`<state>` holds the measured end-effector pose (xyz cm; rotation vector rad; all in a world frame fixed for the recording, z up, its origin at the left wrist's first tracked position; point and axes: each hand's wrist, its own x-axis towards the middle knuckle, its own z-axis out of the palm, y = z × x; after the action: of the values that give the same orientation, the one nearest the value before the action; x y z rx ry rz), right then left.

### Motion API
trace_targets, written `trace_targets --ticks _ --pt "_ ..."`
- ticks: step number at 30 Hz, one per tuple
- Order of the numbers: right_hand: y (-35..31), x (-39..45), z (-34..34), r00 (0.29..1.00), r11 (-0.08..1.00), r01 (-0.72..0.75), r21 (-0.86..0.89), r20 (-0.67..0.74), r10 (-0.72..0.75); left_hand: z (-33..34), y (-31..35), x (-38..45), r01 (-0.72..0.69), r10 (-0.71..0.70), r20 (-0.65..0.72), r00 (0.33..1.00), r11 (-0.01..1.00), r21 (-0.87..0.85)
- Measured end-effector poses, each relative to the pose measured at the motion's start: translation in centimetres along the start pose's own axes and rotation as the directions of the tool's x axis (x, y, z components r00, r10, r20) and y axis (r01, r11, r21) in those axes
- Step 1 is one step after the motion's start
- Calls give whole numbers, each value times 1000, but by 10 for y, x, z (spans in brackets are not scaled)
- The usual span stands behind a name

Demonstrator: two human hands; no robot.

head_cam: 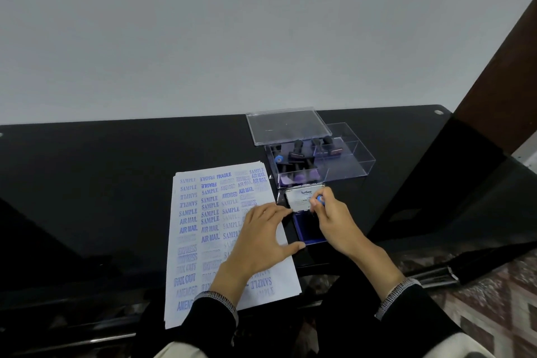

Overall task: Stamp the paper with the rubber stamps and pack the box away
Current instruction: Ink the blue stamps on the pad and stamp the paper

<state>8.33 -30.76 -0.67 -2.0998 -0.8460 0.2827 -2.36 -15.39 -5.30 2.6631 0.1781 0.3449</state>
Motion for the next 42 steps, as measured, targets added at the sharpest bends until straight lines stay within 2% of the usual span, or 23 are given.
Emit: trace_targets --ticks 13,18,23,28,34,42 --pt "3 -2 14 998 998 -7 -63 -68 2 -2 3 -3 10 -10 -13 1000 1000 -8" --pt "4 -3 18 996 989 21 -144 -85 -33 -2 3 -2 12 -12 -16 1000 1000 0" --pt "5 -1 18 993 990 14 -139 -113 -30 0 3 -3 14 -14 -23 1000 1000 -8" --pt "7 -3 23 993 965 57 -258 -88 -82 0 3 -3 9 -10 -35 999 1000 -20" --pt "7 -2 23 988 986 17 -165 -150 -42 0 3 -3 6 -7 -40 999 1000 -28" --pt "5 7 18 991 978 44 -204 -111 -68 0 3 -3 4 -5 -37 999 1000 -27"
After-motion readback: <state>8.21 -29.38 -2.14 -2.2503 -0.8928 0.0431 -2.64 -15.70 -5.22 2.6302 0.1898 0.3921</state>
